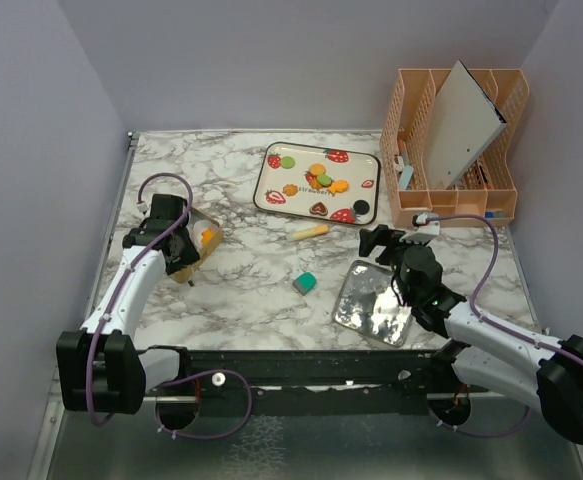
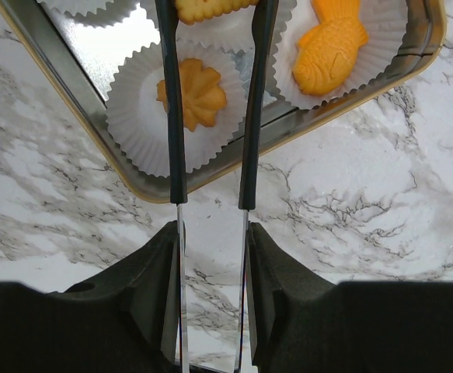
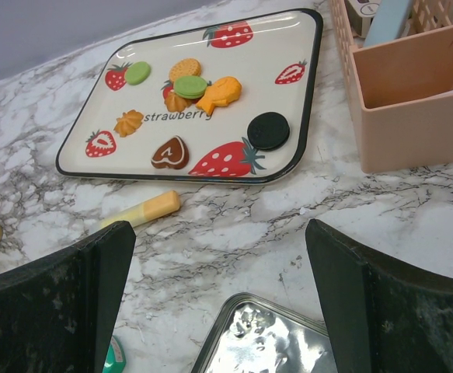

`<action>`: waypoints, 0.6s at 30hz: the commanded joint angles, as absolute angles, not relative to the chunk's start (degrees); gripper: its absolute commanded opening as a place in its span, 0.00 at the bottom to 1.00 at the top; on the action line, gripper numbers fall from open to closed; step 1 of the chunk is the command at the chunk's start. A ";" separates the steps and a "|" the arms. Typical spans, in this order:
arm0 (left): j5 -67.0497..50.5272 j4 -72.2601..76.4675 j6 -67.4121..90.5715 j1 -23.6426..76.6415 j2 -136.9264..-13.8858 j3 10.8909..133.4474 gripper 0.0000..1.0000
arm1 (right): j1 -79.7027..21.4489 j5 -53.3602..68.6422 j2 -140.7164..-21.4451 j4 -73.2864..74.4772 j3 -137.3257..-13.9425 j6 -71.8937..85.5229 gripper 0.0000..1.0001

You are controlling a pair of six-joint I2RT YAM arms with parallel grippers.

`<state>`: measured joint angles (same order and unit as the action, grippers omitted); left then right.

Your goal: Pack the cookies

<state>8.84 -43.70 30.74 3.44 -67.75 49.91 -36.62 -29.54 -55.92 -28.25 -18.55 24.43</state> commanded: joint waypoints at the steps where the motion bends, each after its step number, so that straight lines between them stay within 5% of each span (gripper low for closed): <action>1: 7.56 -41.77 30.14 2.82 -68.27 48.63 0.32 | -36.39 -29.61 -56.34 -29.62 -17.93 24.42 1.00; 18: 7.65 -42.54 30.15 2.81 -65.86 49.37 0.52 | -36.39 -29.33 -56.53 -29.62 -18.02 24.43 1.00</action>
